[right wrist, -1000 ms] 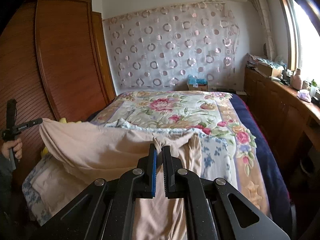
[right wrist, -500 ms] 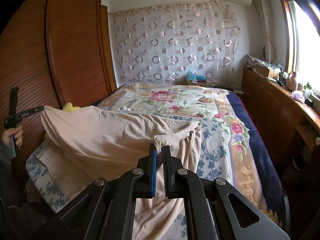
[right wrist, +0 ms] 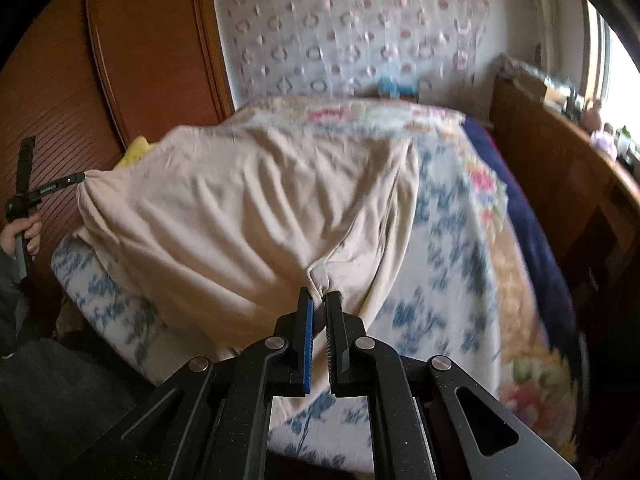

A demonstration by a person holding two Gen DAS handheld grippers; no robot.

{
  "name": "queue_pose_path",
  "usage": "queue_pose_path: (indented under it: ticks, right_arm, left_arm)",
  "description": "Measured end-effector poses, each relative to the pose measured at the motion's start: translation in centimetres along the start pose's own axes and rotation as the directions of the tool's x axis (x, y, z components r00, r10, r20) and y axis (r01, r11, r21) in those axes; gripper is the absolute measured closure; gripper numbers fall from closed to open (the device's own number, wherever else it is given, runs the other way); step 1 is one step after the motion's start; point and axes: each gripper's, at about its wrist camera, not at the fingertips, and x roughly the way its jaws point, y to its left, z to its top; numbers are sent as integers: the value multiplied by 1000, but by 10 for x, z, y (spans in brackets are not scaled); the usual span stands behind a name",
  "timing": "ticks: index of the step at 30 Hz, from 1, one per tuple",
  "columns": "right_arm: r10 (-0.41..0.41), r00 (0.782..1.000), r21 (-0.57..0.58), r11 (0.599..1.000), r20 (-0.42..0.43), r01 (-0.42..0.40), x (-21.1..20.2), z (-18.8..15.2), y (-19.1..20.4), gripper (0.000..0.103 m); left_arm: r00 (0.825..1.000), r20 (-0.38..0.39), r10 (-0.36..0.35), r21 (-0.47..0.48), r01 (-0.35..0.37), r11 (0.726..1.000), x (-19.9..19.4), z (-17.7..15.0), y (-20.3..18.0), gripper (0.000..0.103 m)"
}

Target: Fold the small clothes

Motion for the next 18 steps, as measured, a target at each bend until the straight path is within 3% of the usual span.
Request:
queue_pose_path:
  ticks: [5,7,9,11,12,15,18]
  right_arm:
    - [-35,999,-6,999,-18,35,9,-1,-3,97]
    - [-48,999,-13,999,-6,48,6,6,-3,97]
    - [-82,997,-32,996,15,83,0,8,1,76]
    - [-124,992,-46,991,39,126,-6,15,3,61]
    - [-131,990,-46,990,50,133,-8,17,5,57]
    - [-160,984,-56,985,77,165,-8,28,8,53]
    - [-145,985,-66,986,94,151,-2,34,17,53]
  left_arm:
    - [1000,-9,-14,2,14,1000,-1,-7,-1,98]
    - [1000,-1,-11,-1,11,1000,-4,-9,0,86]
    - [1000,11,-15,-4,15,1000,-7,-9,-1,61]
    - [999,10,-31,-5,31,999,-8,-10,-1,59]
    - [999,5,-32,-2,32,999,-8,-10,-2,52]
    - [999,-4,-32,-1,32,1000,-6,-15,-3,36]
    - [1000,-15,-24,-9,24,1000,-4,-22,-4,34]
